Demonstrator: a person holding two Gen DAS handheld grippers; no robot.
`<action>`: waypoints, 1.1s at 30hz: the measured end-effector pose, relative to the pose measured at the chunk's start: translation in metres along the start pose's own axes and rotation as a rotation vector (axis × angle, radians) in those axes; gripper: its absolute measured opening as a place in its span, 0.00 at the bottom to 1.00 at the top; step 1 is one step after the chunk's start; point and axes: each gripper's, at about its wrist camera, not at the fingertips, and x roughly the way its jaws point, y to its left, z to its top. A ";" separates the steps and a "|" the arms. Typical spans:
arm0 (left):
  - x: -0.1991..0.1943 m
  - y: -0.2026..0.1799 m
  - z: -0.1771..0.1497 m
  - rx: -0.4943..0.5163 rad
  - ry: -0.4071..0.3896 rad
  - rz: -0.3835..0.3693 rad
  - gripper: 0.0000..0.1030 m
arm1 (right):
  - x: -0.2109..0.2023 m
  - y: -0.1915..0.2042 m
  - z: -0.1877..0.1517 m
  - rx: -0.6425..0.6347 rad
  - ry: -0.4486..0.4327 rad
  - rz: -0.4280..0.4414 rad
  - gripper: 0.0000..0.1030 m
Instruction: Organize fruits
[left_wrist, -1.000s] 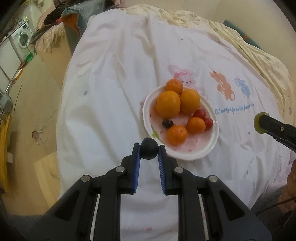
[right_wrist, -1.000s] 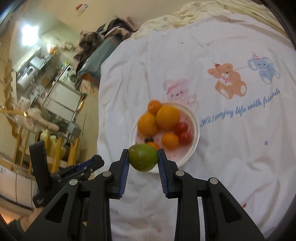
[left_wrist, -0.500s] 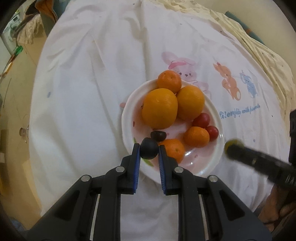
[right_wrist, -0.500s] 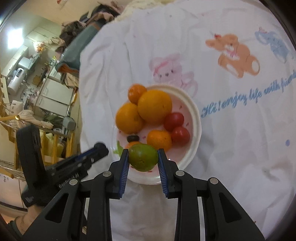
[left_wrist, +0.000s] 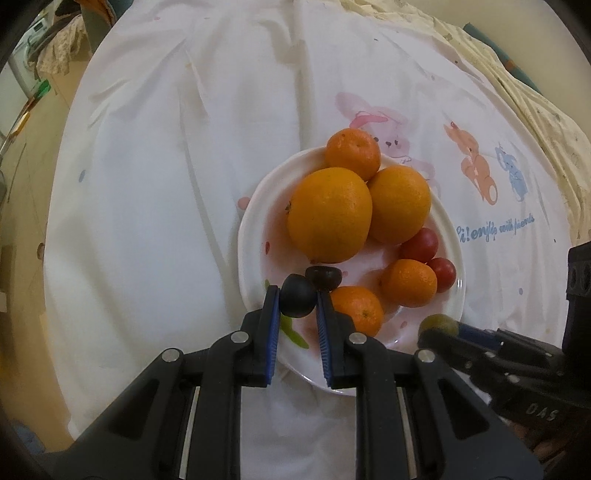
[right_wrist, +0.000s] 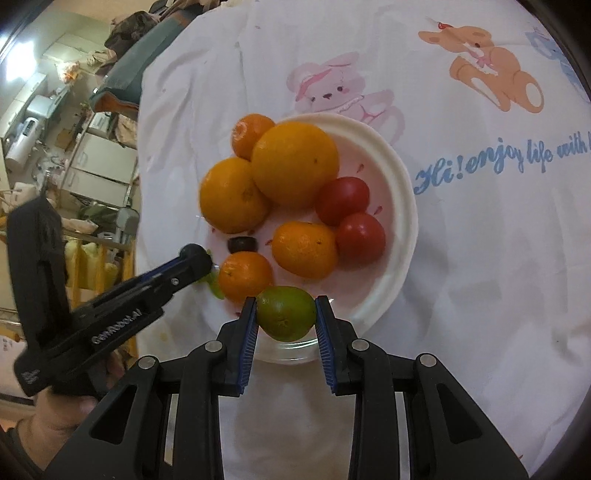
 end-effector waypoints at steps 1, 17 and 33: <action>0.000 -0.001 0.000 0.004 -0.002 0.001 0.16 | 0.002 -0.001 0.000 0.001 0.005 -0.003 0.33; -0.001 0.001 0.003 -0.029 0.010 -0.014 0.17 | 0.005 -0.005 0.001 0.003 0.017 -0.010 0.34; -0.029 -0.003 -0.005 0.027 -0.074 0.059 0.60 | -0.035 0.007 -0.008 -0.059 -0.104 -0.023 0.82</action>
